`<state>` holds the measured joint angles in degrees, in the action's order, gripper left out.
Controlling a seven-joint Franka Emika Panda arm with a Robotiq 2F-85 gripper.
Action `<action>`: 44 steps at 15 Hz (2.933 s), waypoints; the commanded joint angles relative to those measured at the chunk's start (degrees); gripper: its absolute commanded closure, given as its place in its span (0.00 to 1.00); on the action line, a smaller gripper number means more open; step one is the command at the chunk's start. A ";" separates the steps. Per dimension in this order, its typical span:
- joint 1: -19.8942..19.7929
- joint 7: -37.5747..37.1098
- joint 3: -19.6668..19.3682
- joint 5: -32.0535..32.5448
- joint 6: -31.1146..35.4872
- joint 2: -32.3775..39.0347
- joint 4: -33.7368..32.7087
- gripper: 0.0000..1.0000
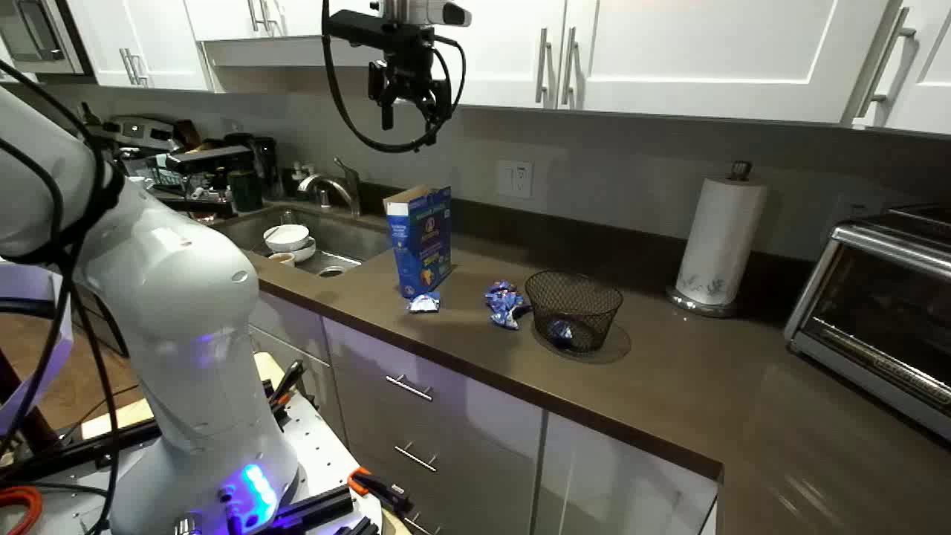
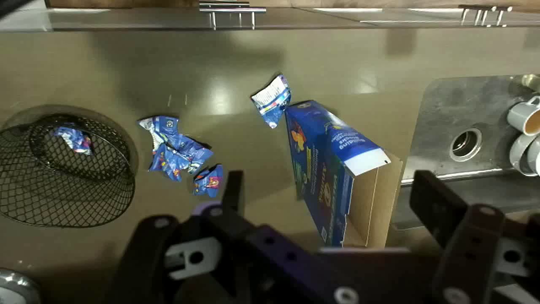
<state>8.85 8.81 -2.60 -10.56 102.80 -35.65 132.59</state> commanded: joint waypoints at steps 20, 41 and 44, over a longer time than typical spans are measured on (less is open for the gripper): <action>1.75 9.58 3.42 -7.03 17.79 24.97 8.33 0.00; 0.77 9.33 11.51 10.70 47.39 49.79 7.35 0.13; 0.72 8.95 11.17 13.01 48.07 50.38 6.82 0.41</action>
<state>10.48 19.63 8.26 -0.72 149.32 13.69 140.19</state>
